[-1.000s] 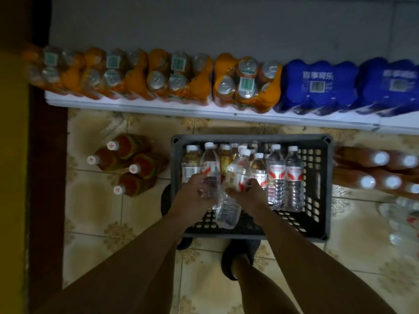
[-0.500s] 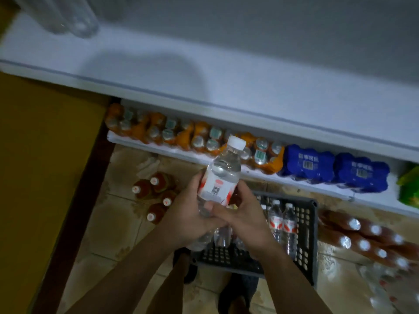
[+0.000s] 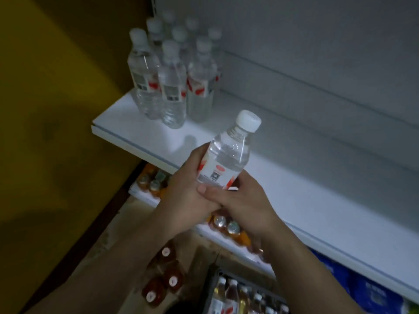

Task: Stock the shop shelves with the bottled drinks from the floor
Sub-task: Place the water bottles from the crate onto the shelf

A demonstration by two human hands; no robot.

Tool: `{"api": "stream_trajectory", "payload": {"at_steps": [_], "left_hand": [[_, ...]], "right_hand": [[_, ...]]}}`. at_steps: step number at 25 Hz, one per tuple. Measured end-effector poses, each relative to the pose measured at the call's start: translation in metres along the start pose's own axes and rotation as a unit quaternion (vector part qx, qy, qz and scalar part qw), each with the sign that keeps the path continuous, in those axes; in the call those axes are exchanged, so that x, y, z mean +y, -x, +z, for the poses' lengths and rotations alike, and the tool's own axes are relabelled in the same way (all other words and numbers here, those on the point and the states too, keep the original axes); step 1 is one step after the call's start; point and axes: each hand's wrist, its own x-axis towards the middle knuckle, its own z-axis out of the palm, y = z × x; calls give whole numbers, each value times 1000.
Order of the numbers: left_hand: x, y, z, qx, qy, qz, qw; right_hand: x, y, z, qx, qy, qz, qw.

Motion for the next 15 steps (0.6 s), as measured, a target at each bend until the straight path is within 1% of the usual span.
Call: {"api": "stream_trajectory", "payload": {"at_steps": [2, 4, 7, 10, 13, 15], "left_hand": [[4, -28, -18, 10, -1, 21, 1000], [-4, -53, -35, 3, -10, 37, 999], [-24, -83, -59, 26, -57, 57, 996], [-47, -104, -78, 79, -87, 22, 993], [-60, -125, -97, 152, -73, -8, 986], [-64, -140, -108, 187, -59, -24, 980]], "right_hand": [[-21, -29, 9, 32, 36, -33, 998], [-34, -57, 20, 75, 66, -64, 993], [-41, -97, 35, 124, 82, -89, 985], [-43, -132, 46, 138, 90, -96, 982], [-37, -164, 54, 178, 80, -80, 977], [-35, -179, 55, 199, 66, -69, 975]]}}
